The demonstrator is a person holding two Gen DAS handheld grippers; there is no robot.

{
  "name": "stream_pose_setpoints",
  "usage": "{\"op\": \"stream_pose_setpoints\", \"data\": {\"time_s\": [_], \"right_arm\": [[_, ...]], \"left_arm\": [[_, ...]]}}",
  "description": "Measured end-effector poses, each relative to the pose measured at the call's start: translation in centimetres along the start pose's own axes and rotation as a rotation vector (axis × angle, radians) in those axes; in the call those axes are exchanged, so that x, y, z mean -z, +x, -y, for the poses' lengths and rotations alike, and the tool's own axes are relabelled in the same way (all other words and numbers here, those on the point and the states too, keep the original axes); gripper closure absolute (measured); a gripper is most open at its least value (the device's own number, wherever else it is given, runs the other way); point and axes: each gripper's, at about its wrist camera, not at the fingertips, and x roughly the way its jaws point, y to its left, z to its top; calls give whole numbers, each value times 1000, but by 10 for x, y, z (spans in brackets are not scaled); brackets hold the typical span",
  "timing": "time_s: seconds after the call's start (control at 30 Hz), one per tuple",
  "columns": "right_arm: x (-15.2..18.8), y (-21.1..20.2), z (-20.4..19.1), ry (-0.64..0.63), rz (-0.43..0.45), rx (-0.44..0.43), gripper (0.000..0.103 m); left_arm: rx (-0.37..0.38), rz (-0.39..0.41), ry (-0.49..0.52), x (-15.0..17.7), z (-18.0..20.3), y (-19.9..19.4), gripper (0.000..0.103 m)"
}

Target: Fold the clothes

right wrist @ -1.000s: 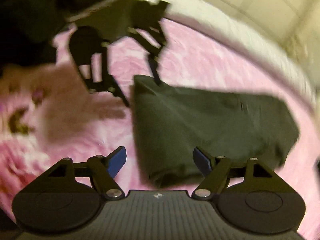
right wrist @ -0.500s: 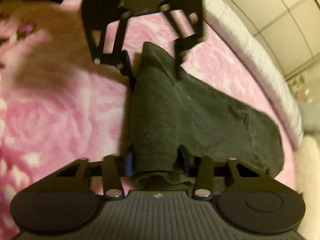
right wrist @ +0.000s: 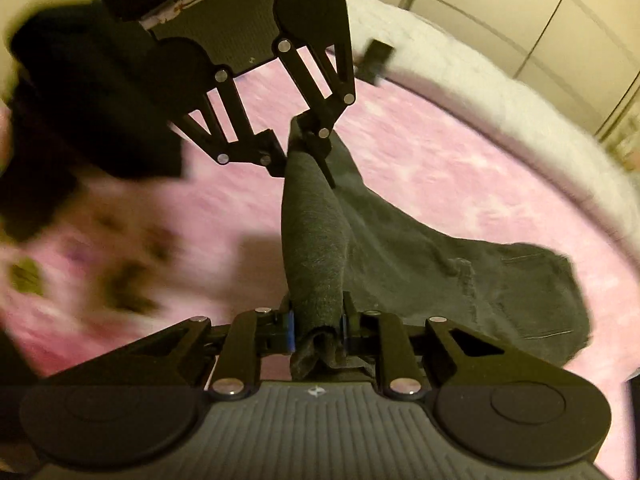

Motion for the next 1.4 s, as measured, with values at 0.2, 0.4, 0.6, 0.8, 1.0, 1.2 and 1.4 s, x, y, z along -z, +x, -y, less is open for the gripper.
{"op": "stream_pose_setpoints", "data": {"time_s": [0.2,0.4,0.6,0.8,1.0,1.2,1.4], "right_arm": [[-23,-57,32,201,98,-149,83],[-20,-82,173,426,201,-174,84],[28,-24,321,599,210,-305,84],[85,40,426,790,160,-432,84],[126,110,506,1009,142,-536,84],[154,167,542,1111,71,-551,83],[180,193,546,1197,65,-547,83]], "left_arm": [[-31,17,-61,-22,-79,-35,89],[-13,-19,-133,-62,-220,19,83],[124,-75,-234,-81,-326,122,81],[276,-126,-297,-85,-393,215,81],[377,-164,-416,-67,-446,286,81],[429,-181,-515,-51,-464,343,80],[409,-149,-564,-44,-468,359,69]]}}
